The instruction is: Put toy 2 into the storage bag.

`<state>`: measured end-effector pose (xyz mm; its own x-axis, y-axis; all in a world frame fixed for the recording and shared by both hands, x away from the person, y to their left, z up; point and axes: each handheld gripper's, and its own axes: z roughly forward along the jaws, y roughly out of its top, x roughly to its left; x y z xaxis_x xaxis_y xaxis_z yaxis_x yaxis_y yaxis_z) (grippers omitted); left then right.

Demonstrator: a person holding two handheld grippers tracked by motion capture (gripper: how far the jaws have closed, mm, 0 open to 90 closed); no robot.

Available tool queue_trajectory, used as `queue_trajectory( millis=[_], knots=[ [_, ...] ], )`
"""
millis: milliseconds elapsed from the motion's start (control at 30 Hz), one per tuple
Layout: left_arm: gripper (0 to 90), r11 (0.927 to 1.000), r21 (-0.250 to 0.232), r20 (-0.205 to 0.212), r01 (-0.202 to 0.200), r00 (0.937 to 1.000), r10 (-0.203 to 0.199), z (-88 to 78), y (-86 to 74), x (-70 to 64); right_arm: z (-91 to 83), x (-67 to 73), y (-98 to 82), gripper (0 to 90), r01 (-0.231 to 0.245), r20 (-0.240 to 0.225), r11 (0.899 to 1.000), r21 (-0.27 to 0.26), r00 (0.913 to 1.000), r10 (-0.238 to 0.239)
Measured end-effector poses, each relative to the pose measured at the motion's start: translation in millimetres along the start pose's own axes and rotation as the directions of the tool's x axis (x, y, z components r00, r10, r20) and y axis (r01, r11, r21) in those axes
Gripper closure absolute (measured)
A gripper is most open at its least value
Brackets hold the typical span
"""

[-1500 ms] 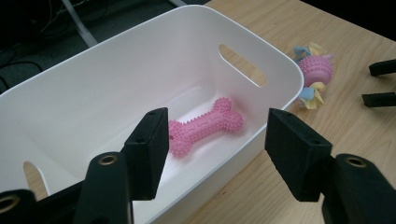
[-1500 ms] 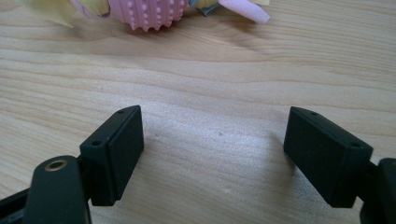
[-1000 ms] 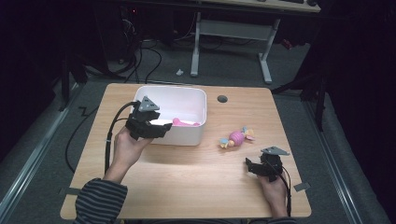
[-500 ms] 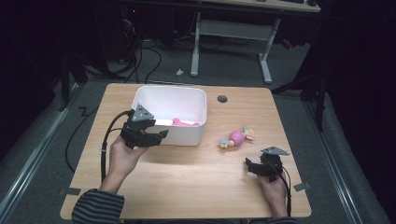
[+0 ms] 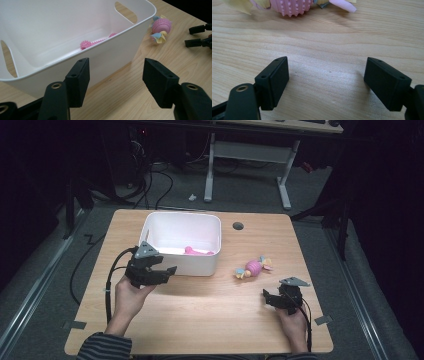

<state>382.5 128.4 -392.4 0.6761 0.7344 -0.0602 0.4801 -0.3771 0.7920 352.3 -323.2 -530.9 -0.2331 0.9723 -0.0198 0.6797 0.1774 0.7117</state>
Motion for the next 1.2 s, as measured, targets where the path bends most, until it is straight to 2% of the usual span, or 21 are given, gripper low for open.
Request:
queue_trajectory(
  millis=[467,1200],
  knots=[
    [37.6,0.9988,0.015,0.014,0.046,0.9988,-0.047,13.0,-23.4,-0.1,0.0,-0.1,-0.1,20.3,0.002,0.0,1.0,-0.001,1.0,-0.002],
    [35.4,0.9949,0.064,0.03,0.078,0.9964,-0.08,38.5,-54.2,-5.3,0.0,-0.1,0.0,20.3,0.002,0.001,1.0,-0.001,1.0,-0.002]
  ],
)
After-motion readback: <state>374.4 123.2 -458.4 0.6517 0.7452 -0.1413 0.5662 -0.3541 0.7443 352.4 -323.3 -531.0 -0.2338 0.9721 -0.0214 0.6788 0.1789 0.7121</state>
